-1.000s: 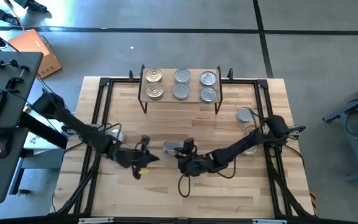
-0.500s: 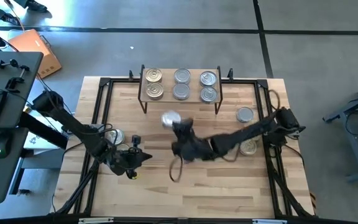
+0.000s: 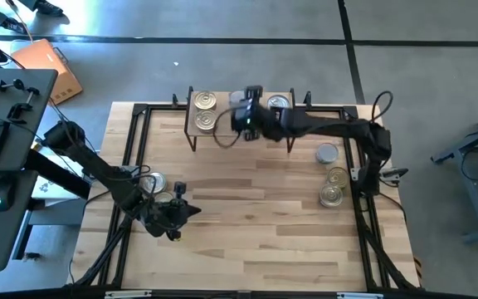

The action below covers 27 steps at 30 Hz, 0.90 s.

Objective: Stack canned seafood by type on shelf
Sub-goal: Stack the left green and white tuna can on top of the green and white tuna can on the shelf

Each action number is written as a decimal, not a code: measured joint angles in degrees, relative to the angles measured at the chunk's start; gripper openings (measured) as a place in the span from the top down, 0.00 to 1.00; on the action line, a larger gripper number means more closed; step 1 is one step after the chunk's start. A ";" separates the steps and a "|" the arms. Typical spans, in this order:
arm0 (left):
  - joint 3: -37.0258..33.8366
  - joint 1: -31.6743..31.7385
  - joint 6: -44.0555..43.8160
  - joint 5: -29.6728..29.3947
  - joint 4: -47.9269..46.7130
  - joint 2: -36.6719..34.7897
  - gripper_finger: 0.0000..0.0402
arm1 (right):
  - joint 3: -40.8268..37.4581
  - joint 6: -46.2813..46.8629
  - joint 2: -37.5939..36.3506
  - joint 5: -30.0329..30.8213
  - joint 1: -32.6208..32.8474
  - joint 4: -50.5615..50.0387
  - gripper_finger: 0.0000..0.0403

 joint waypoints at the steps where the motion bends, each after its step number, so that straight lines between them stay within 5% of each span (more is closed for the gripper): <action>1: 0.00 -0.06 -0.11 -0.04 -0.21 -0.01 1.00 | -0.19 -0.32 0.00 -1.06 -1.37 0.01 0.69; 10: 0.00 -0.33 -0.64 -1.05 -0.98 0.00 1.00 | -0.88 -2.43 1.13 -7.30 -7.99 2.25 0.69; 27: 0.00 -0.50 -2.08 -1.25 -2.04 -0.01 1.00 | -0.85 -0.93 3.04 -8.96 -7.86 -0.13 0.68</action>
